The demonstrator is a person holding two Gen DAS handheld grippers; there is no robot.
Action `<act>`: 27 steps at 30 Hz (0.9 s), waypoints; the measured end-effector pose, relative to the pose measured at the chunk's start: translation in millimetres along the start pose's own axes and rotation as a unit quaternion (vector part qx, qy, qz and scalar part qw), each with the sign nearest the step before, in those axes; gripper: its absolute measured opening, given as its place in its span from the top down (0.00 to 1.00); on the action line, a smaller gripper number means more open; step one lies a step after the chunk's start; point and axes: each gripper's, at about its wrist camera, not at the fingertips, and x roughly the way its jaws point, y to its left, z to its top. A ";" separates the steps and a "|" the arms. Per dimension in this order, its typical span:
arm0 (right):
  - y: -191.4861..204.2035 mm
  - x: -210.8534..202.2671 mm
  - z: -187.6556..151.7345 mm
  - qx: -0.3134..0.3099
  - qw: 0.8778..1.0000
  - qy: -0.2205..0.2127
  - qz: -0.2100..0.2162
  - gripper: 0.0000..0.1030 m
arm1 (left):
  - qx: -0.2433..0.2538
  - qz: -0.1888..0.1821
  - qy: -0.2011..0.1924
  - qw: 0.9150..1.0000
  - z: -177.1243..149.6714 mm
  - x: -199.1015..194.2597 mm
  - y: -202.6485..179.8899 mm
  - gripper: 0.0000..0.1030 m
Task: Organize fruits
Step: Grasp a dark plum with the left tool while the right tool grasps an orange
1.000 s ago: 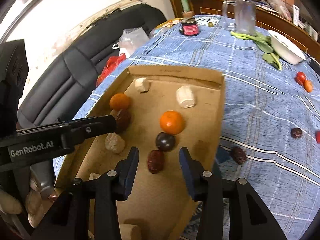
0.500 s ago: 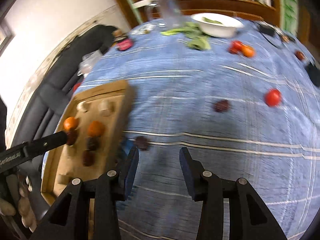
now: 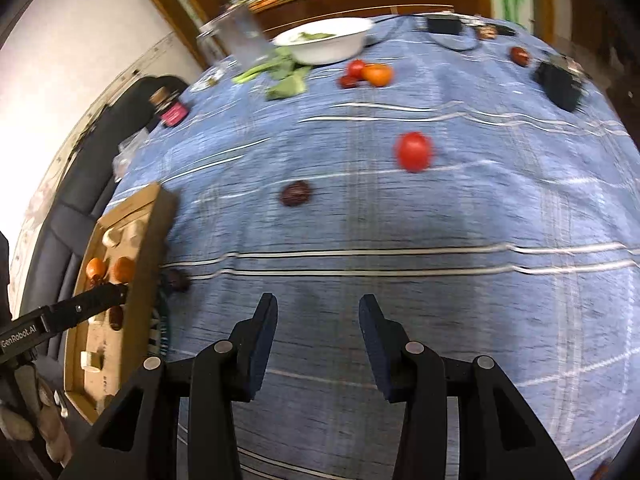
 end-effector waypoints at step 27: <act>-184.2 -125.5 -132.0 0.140 0.971 -0.017 -0.195 0.51 | 0.123 -0.027 0.063 0.990 -2.4 80.2 -125.9 0.56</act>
